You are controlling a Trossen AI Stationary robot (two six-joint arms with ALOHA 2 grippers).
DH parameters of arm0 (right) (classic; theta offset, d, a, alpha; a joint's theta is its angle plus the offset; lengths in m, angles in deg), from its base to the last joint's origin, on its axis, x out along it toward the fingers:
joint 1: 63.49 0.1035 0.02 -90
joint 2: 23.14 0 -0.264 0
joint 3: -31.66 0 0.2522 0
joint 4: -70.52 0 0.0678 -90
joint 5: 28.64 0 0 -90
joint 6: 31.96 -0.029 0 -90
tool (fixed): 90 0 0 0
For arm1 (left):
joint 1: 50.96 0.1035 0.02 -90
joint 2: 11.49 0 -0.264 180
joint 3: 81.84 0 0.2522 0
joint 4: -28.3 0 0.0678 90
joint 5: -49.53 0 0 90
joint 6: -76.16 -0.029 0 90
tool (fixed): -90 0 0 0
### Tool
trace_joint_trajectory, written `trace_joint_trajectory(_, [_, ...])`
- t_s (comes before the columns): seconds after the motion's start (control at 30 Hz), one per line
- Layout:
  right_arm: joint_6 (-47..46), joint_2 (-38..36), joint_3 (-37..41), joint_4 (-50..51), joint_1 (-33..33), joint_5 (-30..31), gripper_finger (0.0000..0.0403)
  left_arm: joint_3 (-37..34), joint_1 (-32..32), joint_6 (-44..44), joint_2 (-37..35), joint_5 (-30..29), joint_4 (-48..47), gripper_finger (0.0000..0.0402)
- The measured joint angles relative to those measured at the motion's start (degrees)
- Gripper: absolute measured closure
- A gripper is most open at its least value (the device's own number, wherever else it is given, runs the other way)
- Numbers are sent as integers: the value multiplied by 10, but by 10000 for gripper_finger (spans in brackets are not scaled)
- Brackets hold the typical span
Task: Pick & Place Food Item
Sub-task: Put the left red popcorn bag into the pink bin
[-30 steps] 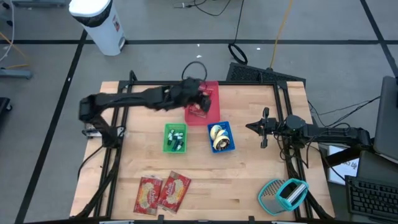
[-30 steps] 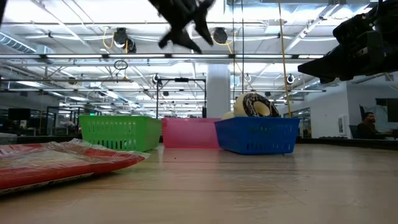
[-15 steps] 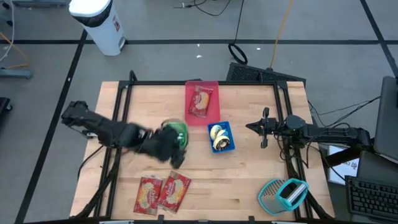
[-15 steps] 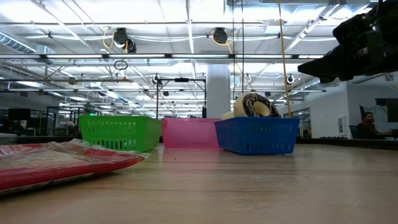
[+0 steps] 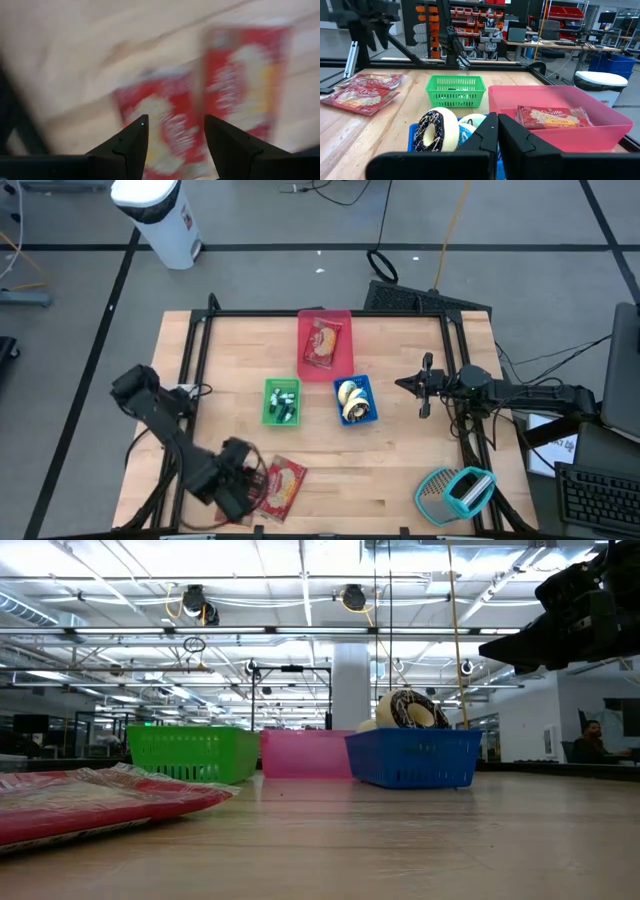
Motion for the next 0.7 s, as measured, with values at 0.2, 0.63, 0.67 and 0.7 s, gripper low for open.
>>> trace_joint_trajectory(0.2, [0, 0, 0, 0, 0, 0, 399, -56, -54, 126, 8, 11, 38, 210])
trace_joint_trajectory(0.63, [0, 0, 0, 0, 0, 0, 399, -201, -100, 222, -5, 24, 130, 189])
trace_joint_trajectory(0.67, [0, 0, 0, 0, 0, 0, 399, -207, -97, 218, -5, 22, 145, 185])
trace_joint_trajectory(0.7, [-1, 0, 0, 0, 0, 0, 398, -214, -95, 215, -5, 18, 159, 182])
